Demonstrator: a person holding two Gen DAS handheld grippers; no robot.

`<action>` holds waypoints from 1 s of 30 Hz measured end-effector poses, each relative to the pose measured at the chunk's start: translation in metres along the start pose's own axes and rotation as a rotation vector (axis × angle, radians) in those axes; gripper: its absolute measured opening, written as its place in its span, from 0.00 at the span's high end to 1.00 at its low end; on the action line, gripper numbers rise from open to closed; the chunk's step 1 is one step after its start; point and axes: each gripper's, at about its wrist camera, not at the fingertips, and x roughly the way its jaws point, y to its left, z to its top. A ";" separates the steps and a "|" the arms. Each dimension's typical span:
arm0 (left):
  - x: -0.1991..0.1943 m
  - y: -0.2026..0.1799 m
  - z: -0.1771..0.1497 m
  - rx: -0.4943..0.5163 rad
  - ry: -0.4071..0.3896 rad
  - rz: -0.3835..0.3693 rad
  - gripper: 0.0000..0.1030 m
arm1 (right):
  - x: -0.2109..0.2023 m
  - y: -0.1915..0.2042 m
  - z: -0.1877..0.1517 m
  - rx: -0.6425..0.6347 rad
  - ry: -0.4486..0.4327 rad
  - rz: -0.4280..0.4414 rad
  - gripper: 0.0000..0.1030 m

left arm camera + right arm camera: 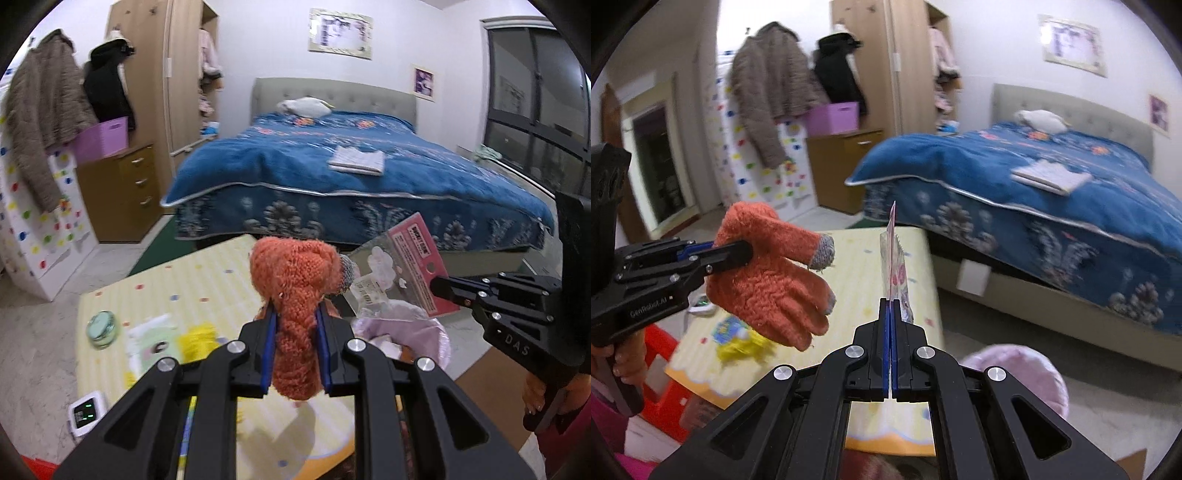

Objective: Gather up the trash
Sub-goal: 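Carry glove and packet over the wastebasket and open both tools, then return both tools to the table above the yellow mesh net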

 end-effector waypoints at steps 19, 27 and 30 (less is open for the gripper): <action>0.157 -0.154 -0.016 0.191 0.195 -0.232 0.83 | 0.012 -0.143 -0.104 0.271 0.180 -0.205 1.00; 0.205 -0.173 -0.014 0.203 0.264 -0.239 0.46 | 0.045 -0.185 -0.117 0.396 0.218 -0.191 0.91; 0.200 -0.170 -0.011 0.213 0.246 -0.210 0.40 | 0.039 -0.189 -0.117 0.410 0.202 -0.208 0.76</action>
